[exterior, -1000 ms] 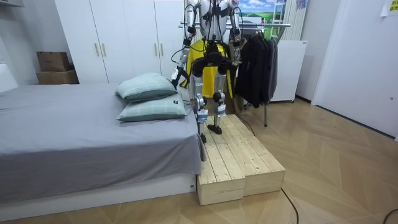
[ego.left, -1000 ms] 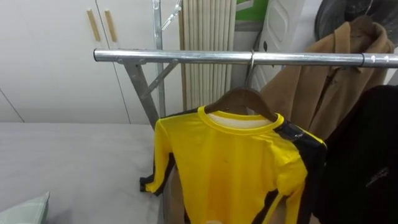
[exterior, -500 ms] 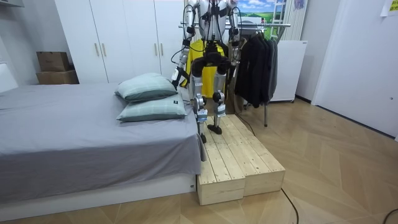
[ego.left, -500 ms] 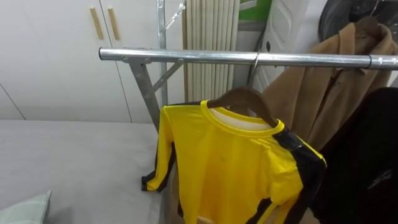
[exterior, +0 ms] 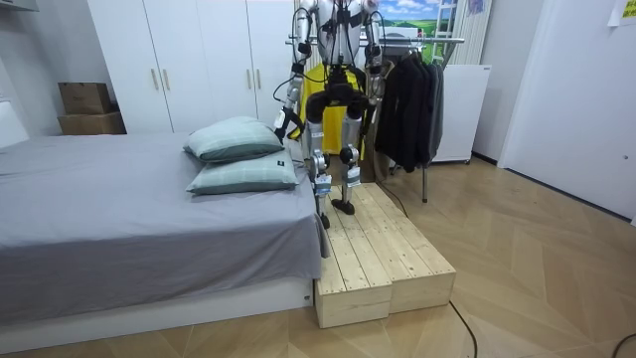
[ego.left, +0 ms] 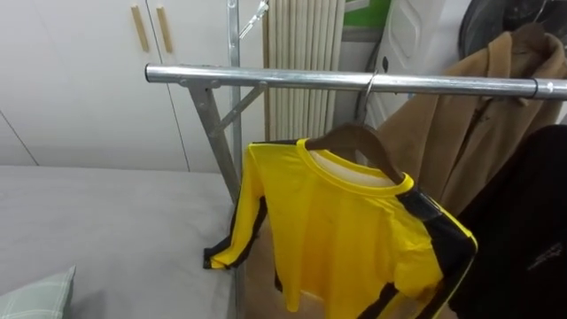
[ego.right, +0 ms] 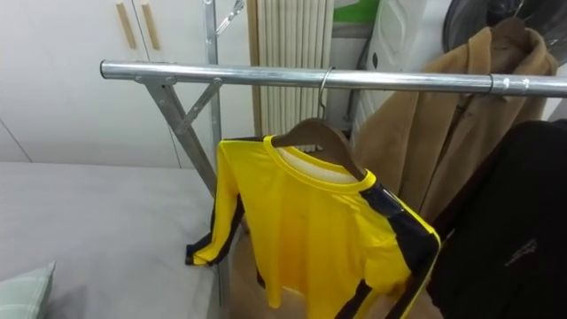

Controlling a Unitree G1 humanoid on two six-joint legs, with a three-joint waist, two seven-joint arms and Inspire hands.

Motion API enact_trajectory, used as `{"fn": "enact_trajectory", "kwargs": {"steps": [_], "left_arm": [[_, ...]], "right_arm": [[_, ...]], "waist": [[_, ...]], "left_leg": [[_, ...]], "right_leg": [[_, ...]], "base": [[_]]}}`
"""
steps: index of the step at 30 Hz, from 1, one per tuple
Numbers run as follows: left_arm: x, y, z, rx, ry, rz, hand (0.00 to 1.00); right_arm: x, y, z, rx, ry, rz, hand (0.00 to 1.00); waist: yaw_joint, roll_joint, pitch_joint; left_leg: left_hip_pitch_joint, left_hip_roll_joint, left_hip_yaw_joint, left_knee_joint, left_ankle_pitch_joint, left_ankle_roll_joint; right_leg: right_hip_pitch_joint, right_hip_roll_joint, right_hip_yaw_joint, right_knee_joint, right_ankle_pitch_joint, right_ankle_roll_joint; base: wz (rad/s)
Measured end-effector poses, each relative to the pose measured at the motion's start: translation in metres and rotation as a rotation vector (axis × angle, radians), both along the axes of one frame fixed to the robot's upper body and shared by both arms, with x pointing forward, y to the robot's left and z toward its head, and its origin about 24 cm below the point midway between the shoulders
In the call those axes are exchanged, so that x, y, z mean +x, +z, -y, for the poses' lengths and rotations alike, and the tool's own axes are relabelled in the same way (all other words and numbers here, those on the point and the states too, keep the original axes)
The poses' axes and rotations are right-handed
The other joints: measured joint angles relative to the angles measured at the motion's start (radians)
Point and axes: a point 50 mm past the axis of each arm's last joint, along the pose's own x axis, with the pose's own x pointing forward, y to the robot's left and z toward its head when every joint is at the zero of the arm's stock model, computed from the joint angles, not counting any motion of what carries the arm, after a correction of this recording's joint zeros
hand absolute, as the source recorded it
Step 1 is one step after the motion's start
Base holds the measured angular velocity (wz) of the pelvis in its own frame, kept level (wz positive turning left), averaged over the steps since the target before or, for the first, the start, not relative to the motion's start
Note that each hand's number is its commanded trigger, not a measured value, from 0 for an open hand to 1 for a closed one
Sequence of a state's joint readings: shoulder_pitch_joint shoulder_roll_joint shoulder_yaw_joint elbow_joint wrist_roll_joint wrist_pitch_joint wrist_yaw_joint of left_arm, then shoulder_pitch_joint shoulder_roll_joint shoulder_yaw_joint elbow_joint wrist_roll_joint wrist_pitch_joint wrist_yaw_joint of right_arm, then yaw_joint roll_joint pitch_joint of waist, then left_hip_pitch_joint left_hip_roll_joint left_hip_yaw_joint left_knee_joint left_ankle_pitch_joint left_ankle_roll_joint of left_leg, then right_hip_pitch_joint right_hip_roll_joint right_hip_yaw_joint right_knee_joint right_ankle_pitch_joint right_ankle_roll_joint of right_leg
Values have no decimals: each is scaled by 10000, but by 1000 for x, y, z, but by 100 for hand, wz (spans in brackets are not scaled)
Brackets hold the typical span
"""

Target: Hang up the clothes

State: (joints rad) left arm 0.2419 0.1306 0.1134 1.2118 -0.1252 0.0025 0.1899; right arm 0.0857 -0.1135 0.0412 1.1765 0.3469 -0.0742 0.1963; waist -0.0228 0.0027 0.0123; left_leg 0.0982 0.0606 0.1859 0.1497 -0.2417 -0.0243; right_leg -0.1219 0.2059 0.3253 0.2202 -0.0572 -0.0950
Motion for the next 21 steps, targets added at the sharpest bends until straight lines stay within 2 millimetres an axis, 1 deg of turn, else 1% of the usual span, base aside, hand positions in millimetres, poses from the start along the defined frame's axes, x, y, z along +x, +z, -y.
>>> {"fn": "enact_trajectory", "kwargs": {"steps": [5,6,12,14,16,17,19,20,21], "left_arm": [[2,0,1,-57,-81,38,0],[3,0,1,-71,-157,31,0],[4,-1,3,-104,-324,80,0],[6,-1,3,-115,-481,105,0],[11,-1,3,-78,-527,276,0],[13,-1,3,-70,-546,347,0],[22,0,3,-19,-656,666,0],[24,0,3,-14,-688,746,0],[30,0,3,-11,-772,910,0]], "right_arm": [[-1,0,0,40,33,-24,0],[0,0,0,28,78,-22,0],[2,0,-1,-14,398,-16,0],[4,0,-3,-50,645,12,0],[5,1,-4,-104,871,48,0],[7,1,-3,-133,952,66,0],[16,2,-6,-173,1366,231,0],[19,3,-7,-177,1450,279,0],[25,4,-8,-191,1539,403,0]], "waist": [[17,38,18],[5,67,34],[74,169,22],[131,178,31],[232,158,35],[284,152,33],[364,136,39],[432,126,43],[591,123,44]], "left_leg": [[-2,-8,0,2,-1,4],[-8,-8,-41,10,-1,4],[-15,-3,-318,34,16,-25],[-24,-2,-397,43,30,-46],[-93,-17,-632,136,28,-52],[-123,-21,-688,153,28,-52],[-330,-47,-1044,286,56,-87],[-370,-48,-1085,342,56,-88],[-462,-53,-1202,436,56,-89]], "right_leg": [[-1,-86,-185,3,-3,-1],[1,-113,-261,13,-21,-18],[40,-152,-494,63,-106,-97],[27,-169,-593,121,-158,-129],[21,-230,-823,235,-292,-162],[19,-240,-857,234,-300,-166],[-1,-346,-1129,195,-305,-190],[-4,-364,-1207,190,-303,-197],[-19,-404,-1365,174,-308,-211]], "base": [[5],[11],[13],[17],[28],[36],[39],[36],[45]]}}
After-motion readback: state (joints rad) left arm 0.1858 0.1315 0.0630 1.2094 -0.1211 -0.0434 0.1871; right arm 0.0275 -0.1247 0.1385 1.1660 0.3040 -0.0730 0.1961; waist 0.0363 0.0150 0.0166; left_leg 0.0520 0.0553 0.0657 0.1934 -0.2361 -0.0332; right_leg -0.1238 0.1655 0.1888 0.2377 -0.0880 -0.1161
